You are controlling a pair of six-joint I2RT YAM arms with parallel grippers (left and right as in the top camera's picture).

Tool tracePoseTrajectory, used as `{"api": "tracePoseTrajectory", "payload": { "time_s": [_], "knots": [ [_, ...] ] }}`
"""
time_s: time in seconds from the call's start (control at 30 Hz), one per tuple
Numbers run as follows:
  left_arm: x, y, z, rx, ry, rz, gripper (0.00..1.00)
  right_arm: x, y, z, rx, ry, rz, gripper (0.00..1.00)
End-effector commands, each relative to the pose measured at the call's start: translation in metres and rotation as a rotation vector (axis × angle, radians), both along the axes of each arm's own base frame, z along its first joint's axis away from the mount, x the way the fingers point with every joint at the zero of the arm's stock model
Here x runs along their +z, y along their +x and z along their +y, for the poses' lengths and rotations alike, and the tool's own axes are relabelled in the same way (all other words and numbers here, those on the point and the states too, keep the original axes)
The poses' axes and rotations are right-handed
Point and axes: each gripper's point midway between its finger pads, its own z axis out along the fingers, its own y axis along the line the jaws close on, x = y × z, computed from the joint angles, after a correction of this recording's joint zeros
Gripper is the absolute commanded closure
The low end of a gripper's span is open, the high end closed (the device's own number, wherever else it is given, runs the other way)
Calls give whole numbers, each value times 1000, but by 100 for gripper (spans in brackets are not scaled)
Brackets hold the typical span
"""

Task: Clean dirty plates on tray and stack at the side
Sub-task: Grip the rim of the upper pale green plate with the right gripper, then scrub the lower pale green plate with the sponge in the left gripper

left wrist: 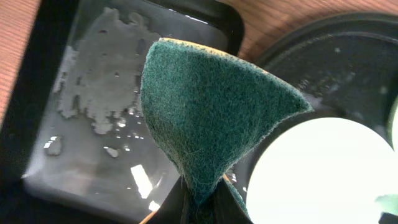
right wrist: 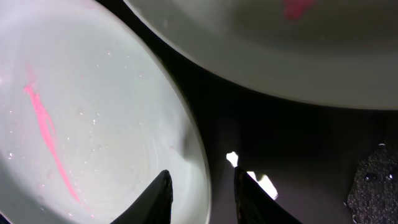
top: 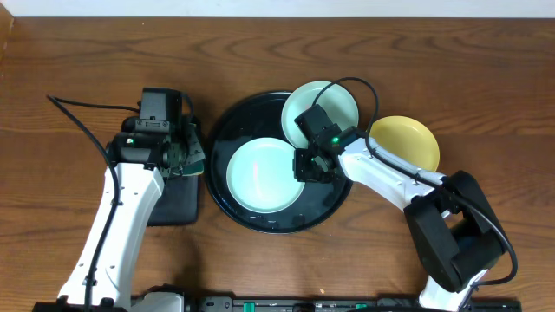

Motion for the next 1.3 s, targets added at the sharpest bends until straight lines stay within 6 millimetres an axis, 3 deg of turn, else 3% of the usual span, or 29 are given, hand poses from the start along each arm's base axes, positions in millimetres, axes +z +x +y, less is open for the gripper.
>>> {"api": "tracePoseTrajectory", "payload": {
  "time_s": [0.0, 0.2, 0.37, 0.6, 0.97, 1.13, 1.27],
  "knots": [
    [3, 6, -16, -45, -79, -12, 92, 5, 6, 2, 15, -5, -27, 71],
    [-19, 6, -44, -126, -109, 59, 93, -2, 9, 3, 11, -26, -40, 81],
    [-44, 3, -79, -225, -111, 130, 92, -13, 7, 0, -3, -23, -1, 99],
    [-56, 11, -109, -244, -126, 115, 93, -12, 9, -1, -8, -21, -4, 99],
    [-118, -9, -131, -197, -101, 305, 92, -12, 9, -1, -7, -19, -2, 99],
    [-120, -16, -154, -306, -86, 296, 93, -12, 9, -1, -7, -19, -3, 99],
    [-116, -18, -181, -536, -112, 259, 93, -12, 9, -1, -7, -19, -3, 99]
  ]
}}
